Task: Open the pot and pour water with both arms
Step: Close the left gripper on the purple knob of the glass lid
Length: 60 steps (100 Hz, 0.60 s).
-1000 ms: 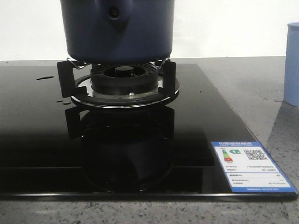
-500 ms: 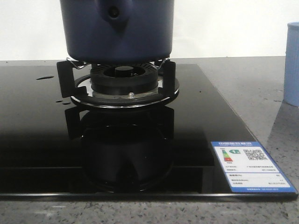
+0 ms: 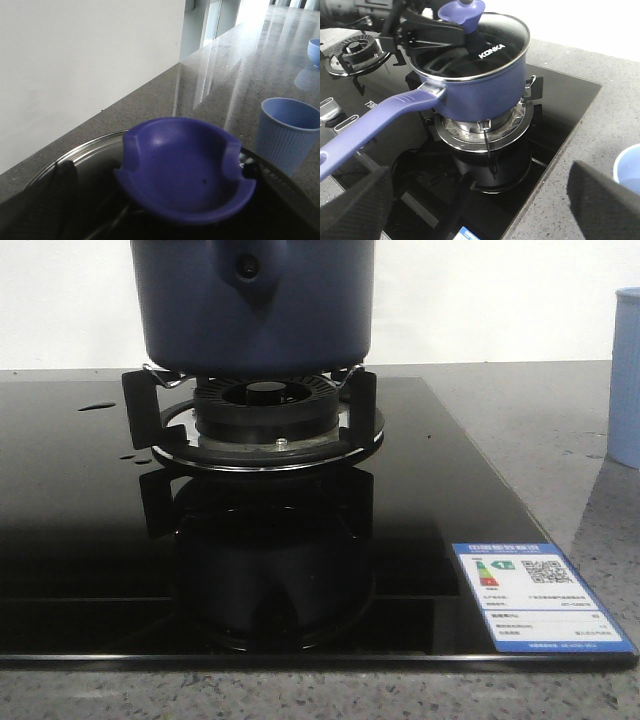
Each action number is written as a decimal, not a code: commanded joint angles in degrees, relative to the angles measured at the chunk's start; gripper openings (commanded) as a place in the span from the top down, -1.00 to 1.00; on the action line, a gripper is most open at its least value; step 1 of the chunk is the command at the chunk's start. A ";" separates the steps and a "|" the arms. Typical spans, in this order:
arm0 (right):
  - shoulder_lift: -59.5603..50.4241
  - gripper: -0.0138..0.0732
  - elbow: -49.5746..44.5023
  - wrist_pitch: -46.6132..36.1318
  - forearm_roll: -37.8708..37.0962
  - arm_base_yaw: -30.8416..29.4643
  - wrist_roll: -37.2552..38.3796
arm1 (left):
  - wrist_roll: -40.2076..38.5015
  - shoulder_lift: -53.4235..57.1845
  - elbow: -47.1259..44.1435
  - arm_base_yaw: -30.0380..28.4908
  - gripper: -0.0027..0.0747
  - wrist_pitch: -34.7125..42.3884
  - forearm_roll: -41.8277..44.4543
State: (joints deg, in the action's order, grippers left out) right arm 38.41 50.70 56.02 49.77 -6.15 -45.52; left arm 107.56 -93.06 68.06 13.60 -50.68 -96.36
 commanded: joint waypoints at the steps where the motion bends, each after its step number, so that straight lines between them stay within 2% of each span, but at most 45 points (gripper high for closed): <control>1: -0.10 -0.78 1.82 -2.51 2.90 0.09 -0.68 | 0.26 0.81 2.45 0.70 -0.62 -0.77 -3.04; 17: -0.10 -0.78 1.82 -2.28 2.90 0.09 -0.68 | 0.26 0.49 2.71 0.70 -0.62 -0.88 -5.46; 25: -0.10 -0.78 1.82 -2.19 2.90 0.09 -0.68 | 0.26 0.49 2.71 0.70 -0.55 -1.00 -5.73; 49: -0.10 -0.78 1.82 -2.89 2.90 0.09 -0.68 | 0.26 0.49 2.71 0.70 0.02 -1.78 -5.83; 60: -0.10 -0.78 1.82 -2.89 2.90 0.09 -0.68 | 0.26 0.49 2.71 0.70 0.18 -1.84 -5.83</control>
State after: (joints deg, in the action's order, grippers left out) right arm 38.41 50.70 56.10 49.77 -6.15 -45.52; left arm 108.45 -94.52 69.14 14.27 -52.14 -98.73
